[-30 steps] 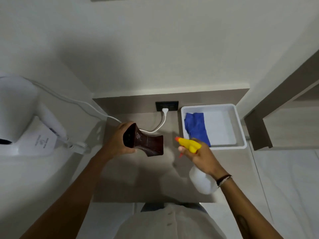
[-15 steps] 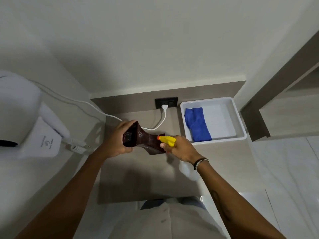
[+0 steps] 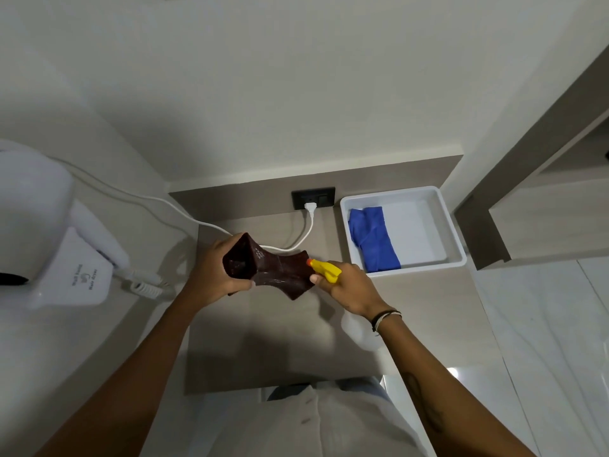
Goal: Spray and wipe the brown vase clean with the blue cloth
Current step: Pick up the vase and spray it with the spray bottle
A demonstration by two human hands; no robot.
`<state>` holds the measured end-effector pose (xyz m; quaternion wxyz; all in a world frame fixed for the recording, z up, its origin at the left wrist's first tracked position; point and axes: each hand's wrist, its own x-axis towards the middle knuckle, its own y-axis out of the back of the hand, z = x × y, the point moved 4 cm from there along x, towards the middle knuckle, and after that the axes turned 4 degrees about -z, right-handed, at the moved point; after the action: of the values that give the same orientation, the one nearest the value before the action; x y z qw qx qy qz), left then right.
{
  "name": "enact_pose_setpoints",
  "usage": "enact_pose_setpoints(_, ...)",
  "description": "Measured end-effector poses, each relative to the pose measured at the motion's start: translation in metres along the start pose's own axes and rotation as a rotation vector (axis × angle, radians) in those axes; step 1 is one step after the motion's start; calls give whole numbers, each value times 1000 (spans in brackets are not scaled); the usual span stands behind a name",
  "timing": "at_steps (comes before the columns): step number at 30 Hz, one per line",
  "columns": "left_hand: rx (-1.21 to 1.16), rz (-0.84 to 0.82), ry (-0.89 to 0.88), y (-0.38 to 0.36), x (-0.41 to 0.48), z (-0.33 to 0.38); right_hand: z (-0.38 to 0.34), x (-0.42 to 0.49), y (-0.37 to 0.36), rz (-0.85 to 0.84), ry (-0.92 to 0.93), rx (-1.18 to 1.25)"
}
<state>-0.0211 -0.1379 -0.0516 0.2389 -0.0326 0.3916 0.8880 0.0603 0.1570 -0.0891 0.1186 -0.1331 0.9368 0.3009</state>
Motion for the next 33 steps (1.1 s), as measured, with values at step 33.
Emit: enact_pose_setpoints(33, 119, 10, 128, -1, -7, 16, 12, -22, -2, -61, -17, -120)
